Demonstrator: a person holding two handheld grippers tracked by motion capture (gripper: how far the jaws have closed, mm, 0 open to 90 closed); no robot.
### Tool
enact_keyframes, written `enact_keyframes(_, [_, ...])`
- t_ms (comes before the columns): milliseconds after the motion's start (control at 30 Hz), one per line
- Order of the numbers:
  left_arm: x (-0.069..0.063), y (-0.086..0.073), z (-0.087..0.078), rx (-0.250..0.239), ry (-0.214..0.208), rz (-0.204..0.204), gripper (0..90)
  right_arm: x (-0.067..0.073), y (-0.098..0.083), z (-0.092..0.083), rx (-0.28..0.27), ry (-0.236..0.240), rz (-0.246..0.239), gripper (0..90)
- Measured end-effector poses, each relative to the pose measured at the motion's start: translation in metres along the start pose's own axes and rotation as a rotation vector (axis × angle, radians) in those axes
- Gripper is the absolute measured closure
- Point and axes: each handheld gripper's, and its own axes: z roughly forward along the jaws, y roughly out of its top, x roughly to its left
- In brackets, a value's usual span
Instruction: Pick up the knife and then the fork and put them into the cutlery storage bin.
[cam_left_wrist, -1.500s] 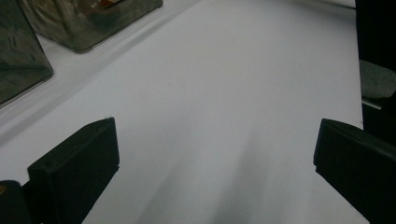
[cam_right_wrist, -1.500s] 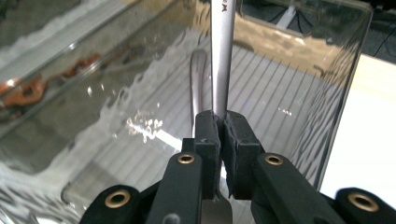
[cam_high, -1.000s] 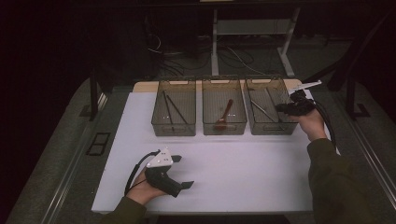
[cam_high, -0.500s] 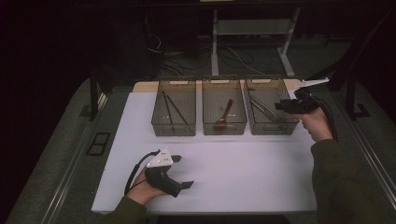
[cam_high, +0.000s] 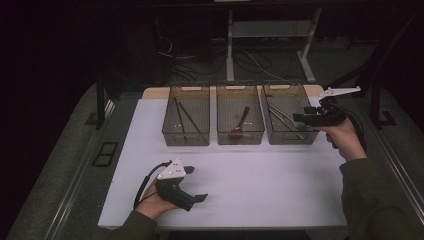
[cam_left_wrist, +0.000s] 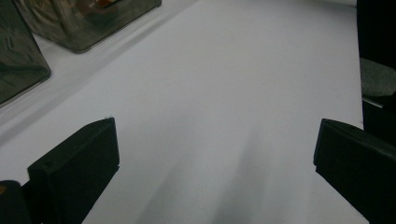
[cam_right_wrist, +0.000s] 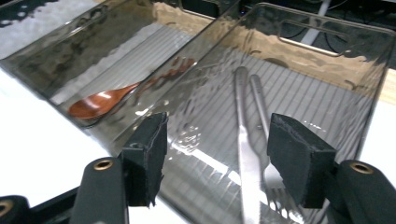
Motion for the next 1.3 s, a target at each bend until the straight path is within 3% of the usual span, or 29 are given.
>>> enact_keyframes(300, [0.0,0.0,0.0,-0.002,0.0,0.0,0.0,0.021,-0.02,-0.009,-0.016,-0.002,-0.021,29.9])
enact_keyframes(667, [-0.001,0.0,0.001,-0.005,0.0,-0.001,0.0,0.044,-0.059,-0.018,-0.056,0.04,-0.033,26.2])
enact_keyframes(867, [-0.001,0.0,0.0,-0.009,0.003,-0.003,0.0,0.059,-0.074,-0.025,-0.072,0.073,-0.061,25.1])
enact_keyframes(1300, [-0.001,0.0,-0.001,-0.006,0.005,0.001,0.0,0.076,-0.102,-0.031,-0.086,0.087,-0.077,21.7])
